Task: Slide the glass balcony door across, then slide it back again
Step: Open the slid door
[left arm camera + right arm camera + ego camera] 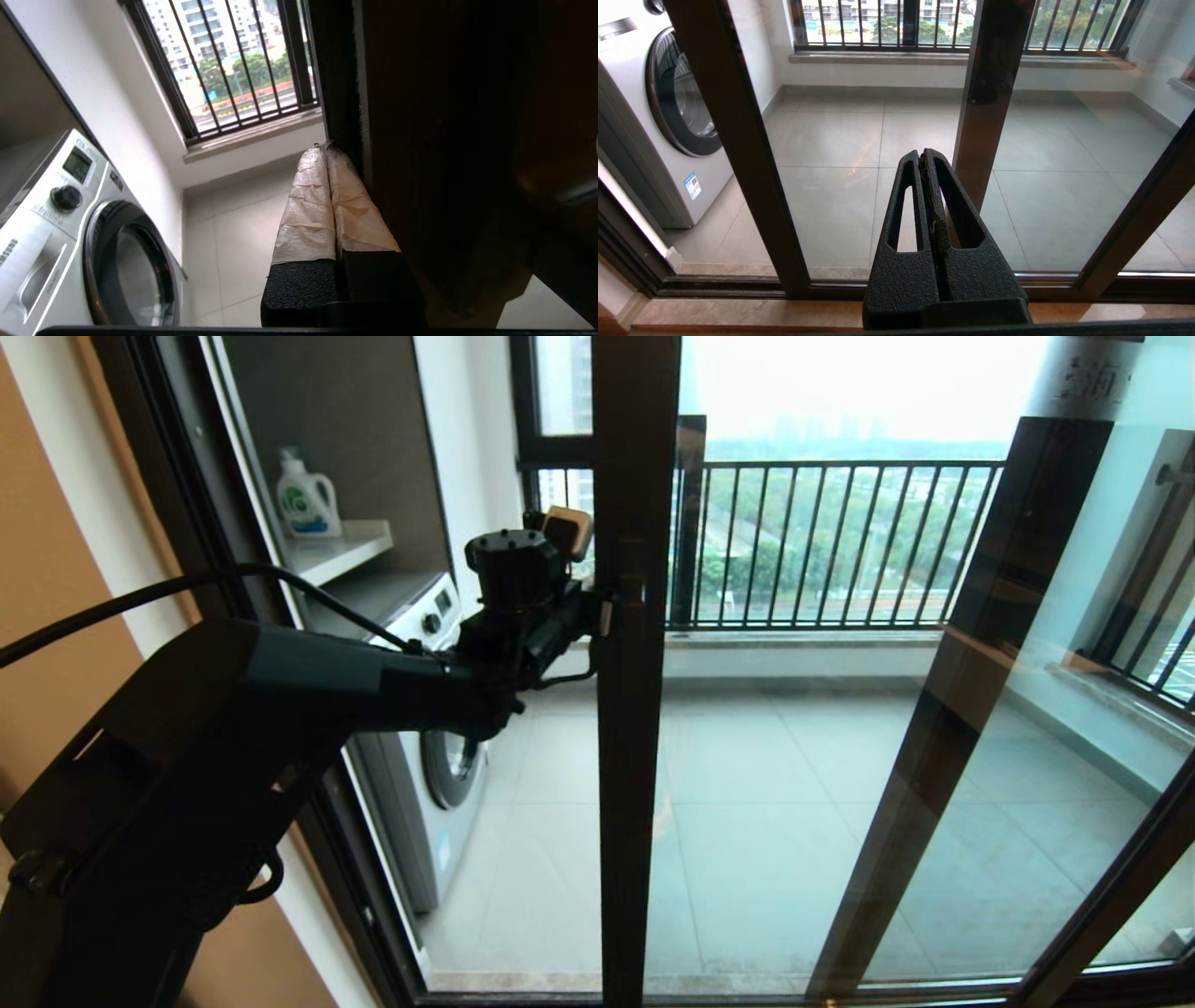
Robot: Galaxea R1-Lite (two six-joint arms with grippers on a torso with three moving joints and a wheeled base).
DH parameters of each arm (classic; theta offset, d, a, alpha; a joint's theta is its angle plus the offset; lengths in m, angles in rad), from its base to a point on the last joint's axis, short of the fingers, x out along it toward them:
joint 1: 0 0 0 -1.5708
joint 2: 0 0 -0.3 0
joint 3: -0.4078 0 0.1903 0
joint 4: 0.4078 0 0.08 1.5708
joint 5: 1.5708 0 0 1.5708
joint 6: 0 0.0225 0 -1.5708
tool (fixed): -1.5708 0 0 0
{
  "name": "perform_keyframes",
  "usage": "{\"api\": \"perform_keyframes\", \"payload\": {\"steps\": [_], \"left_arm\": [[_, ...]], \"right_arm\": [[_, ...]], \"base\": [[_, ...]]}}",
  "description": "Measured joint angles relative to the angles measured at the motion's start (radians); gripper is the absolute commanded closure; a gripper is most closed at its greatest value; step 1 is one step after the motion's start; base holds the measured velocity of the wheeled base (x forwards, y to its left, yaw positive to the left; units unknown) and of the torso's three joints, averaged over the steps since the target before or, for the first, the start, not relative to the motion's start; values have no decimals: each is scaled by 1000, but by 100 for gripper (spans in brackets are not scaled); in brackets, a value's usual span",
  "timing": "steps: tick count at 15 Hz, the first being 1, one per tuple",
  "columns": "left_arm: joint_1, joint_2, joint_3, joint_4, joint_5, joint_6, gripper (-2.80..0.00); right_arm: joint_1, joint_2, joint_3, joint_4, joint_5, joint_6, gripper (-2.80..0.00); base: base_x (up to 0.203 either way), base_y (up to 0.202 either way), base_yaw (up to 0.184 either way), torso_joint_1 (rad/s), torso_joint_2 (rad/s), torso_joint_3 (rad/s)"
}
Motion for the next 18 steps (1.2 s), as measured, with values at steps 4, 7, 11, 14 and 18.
{"api": "perform_keyframes", "payload": {"steps": [4,7,11,14,18], "left_arm": [[-22,14,-20,2,-10,-1,0],[-23,16,-15,-8,27,-3,0],[-1,7,14,-10,68,-2,0],[55,-50,145,-30,65,-18,0],[179,-195,455,-149,32,-62,0]], "right_arm": [[0,0,0,1,0,0,0],[0,0,0,0,0,0,0],[0,0,0,0,0,0,0],[0,0,0,1,0,0,0],[0,0,0,1,0,0,0]], "base": [[0,0,0,0,0,0],[0,0,0,0,0,0],[0,0,0,0,0,0],[0,0,0,0,0,0],[0,0,0,0,0,0]]}}
